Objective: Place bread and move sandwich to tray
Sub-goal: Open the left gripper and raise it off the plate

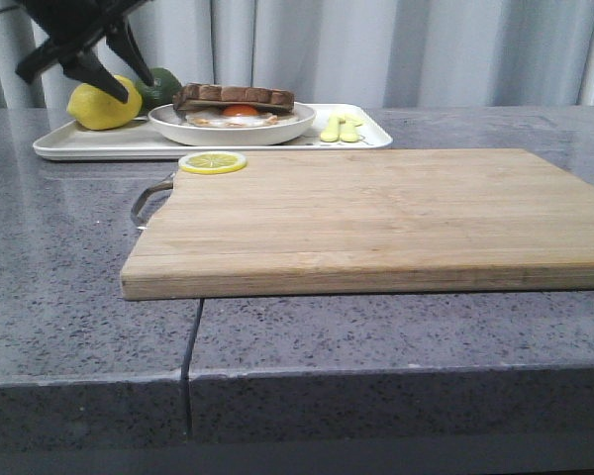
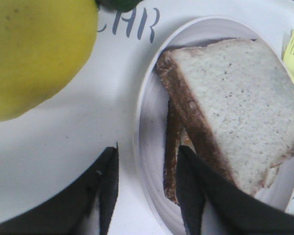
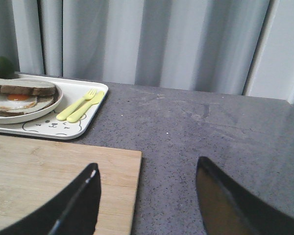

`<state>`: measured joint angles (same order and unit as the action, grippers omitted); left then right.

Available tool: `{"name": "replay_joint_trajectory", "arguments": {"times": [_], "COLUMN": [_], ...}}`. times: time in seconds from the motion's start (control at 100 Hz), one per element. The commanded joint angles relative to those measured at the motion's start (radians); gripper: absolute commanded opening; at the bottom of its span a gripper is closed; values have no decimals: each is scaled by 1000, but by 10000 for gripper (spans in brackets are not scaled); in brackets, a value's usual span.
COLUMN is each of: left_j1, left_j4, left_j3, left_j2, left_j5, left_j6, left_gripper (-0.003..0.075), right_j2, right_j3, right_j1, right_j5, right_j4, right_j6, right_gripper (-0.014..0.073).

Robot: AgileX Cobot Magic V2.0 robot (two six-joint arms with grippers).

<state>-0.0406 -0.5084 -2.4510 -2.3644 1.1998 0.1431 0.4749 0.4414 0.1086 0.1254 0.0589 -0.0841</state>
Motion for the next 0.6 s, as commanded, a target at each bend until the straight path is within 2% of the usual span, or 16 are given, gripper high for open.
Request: {"name": "replay_joint_trajectory", "arguments": {"times": [0.0,0.25,0.59], "left_j1": [4,2,2], "left_j4": [-25,-23,10], "left_j3": [-101,-276,-283], "left_j2": [72,134,341], "left_j5": [28,50,50], "left_j6": [7,7,-31], "left_gripper": [261,261,261], "right_j2": [2,2,2], "right_j3": [26,26,26], "right_j1": [-4,-4,-4], "right_j5": [-87,-86,-86], "right_j4": [-9,-9,-9], "right_j6": [4,4,4], "right_gripper": [437,437,437]}}
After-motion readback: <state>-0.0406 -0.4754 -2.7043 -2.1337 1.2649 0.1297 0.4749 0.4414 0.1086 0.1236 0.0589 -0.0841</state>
